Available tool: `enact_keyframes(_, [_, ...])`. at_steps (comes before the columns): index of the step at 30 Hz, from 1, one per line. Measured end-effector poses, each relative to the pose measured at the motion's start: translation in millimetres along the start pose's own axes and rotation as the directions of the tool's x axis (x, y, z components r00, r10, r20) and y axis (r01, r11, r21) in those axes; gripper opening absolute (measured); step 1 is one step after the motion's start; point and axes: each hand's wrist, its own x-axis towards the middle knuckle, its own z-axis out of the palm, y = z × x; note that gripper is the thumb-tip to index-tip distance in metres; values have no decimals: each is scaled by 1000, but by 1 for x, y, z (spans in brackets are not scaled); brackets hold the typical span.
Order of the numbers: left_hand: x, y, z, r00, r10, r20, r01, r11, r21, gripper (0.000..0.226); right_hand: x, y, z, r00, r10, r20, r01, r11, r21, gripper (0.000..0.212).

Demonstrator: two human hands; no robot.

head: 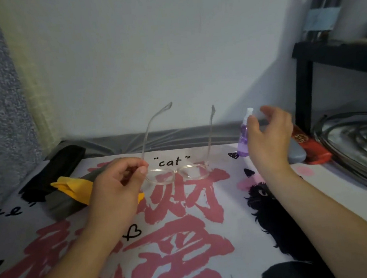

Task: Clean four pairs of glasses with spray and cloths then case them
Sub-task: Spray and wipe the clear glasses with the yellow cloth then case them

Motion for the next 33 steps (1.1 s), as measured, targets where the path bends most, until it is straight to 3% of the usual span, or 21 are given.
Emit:
enact_keyframes(2, [-1,0,3,1000,1,11,-1,1000,11,18,11,11,7,988,105,112,-114,991,74,41])
enact_keyframes(4, [-3,2,6,1000,8,24,-8,1000,18,17,15,20,12,973,125,196,-160,971,176,34])
enact_keyframes(12, [-5,3,6,1000,7,10,-7,1000,22,18,10,12,3,970,73,233,-137,953,269,14])
enact_keyframes(17, [-4,6,3,995,37,-91,-38,999,-12,19,-14,-26,-16,951,-2,311,-142,887,440,19])
enact_keyframes(20, [-3,8,1,981,74,-181,-78,997,-16,23,-44,-49,-20,878,-54,476,-237,815,529,20])
enact_keyframes(26, [0,7,-4,957,143,-253,-134,990,53,21,-85,-60,-7,627,-171,760,-397,769,501,10])
enact_keyframes(28, [-1,7,-3,955,161,-249,-152,987,56,24,-89,-60,-6,586,-164,793,-445,753,485,8])
enact_keyframes(31, [-1,8,-1,955,165,-245,-160,986,41,24,-94,-58,-6,571,-146,808,-465,754,464,25])
enact_keyframes(33, [-3,9,0,955,179,-236,-174,984,41,20,-100,-54,-2,512,-115,851,-514,753,411,34])
